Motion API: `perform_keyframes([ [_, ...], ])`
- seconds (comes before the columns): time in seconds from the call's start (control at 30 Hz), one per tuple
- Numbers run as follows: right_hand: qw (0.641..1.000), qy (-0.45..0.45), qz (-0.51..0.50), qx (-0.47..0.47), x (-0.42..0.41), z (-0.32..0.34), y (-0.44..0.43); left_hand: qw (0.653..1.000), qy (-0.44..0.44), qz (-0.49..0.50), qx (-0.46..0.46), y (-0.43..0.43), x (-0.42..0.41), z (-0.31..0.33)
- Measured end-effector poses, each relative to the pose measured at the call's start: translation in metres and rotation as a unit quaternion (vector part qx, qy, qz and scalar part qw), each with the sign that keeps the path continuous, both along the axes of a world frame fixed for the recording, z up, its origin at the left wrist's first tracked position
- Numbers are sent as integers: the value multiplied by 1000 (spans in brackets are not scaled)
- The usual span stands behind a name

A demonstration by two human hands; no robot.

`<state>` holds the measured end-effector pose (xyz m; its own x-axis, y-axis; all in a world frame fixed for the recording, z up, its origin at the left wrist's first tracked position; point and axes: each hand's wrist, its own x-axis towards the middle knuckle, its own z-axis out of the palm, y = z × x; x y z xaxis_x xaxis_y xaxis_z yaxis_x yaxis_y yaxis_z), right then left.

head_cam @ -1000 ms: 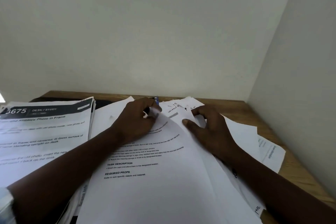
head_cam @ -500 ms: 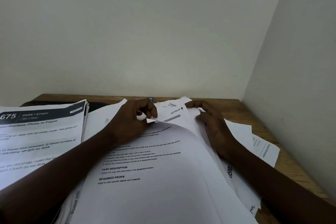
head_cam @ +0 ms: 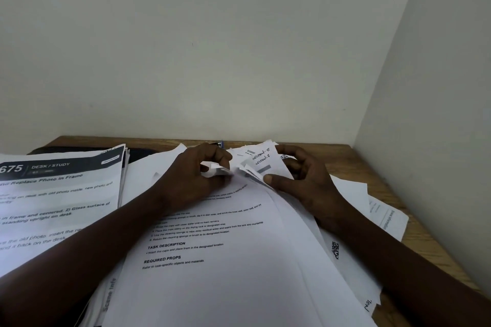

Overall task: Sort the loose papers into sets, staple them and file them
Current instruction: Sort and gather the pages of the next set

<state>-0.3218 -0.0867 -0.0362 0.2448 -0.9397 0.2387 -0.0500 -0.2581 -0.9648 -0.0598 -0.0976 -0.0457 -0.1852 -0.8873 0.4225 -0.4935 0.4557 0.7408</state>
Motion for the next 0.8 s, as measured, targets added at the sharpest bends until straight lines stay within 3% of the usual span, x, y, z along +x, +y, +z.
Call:
perform_keyframes([
  [0.3,997,38,36,-50,5,12,15,999,-3,10,34,10,-8,7],
  [0.5,980,179,74,33,-5,31,7,997,-48,50,-12,9,-9,7],
  [0.67,995,87,-35,36,-15,30,-2,966,-119,185,-134,10,-4,16],
  [0.73,995,6,-91,27,-22,39,-6,957,-63,247,-142,13,-4,22],
  [0.8,988,-72,-139,8,-28,51,-9,969,71,228,-70,15,-7,34],
])
